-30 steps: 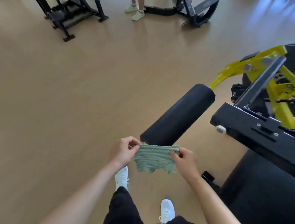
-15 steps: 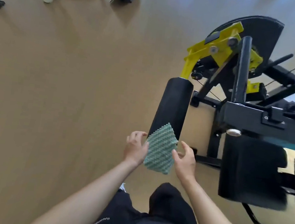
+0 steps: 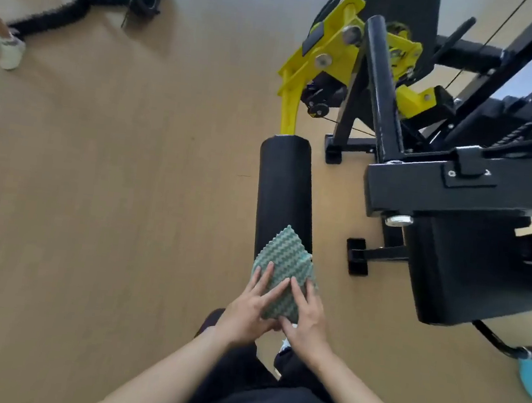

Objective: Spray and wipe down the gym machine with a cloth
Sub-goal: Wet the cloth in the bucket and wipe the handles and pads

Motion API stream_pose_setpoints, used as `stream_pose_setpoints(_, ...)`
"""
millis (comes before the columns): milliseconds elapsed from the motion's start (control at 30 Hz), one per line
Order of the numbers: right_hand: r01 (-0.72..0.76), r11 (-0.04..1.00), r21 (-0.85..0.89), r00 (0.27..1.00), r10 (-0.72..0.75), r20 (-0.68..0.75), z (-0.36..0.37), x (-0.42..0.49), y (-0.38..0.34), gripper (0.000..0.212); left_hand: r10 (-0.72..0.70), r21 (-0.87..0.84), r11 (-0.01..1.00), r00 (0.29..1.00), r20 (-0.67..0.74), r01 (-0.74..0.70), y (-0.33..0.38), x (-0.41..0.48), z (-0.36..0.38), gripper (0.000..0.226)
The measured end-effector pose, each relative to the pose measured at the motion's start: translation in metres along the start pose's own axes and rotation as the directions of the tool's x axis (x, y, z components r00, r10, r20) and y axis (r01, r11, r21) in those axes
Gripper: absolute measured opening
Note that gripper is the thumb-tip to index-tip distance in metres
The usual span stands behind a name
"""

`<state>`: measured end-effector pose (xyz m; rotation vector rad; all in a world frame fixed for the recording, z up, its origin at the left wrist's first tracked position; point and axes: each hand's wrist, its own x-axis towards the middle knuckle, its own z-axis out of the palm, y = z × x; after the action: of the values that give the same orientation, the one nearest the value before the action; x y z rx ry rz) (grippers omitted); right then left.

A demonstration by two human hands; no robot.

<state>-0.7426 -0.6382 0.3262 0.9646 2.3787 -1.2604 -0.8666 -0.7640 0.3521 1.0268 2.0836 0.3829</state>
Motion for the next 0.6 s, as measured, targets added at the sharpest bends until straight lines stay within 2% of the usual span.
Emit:
stream_pose_setpoints(200,-0.065,0.991,0.115,0.996,0.071,-0.047,-0.003,0.026,-0.014,0.087,0.063,0.097,0.993,0.995,0.071,-0.070,-0.013,0.031,-0.036,0.079)
stream_pose_setpoints(333,-0.132,0.979,0.156,0.983,0.150,-0.108,-0.007,0.055,-0.033,0.088,0.205,0.250,0.942,0.973,0.104,-0.225,-0.037,0.073,-0.067,0.075)
stream_pose_setpoints(467,-0.226,0.951,0.210,0.948,0.264,-0.176,-0.015,0.089,-0.057,0.094,0.426,0.401,0.798,0.891,0.154,-0.451,-0.060,0.122,-0.103,0.076)
stream_pose_setpoints(600,-0.347,0.898,0.270,0.885,0.409,-0.221,-0.023,0.120,-0.082,0.099,0.570,0.503,0.615,0.783,0.248,-0.607,-0.070,0.175,-0.148,0.077)
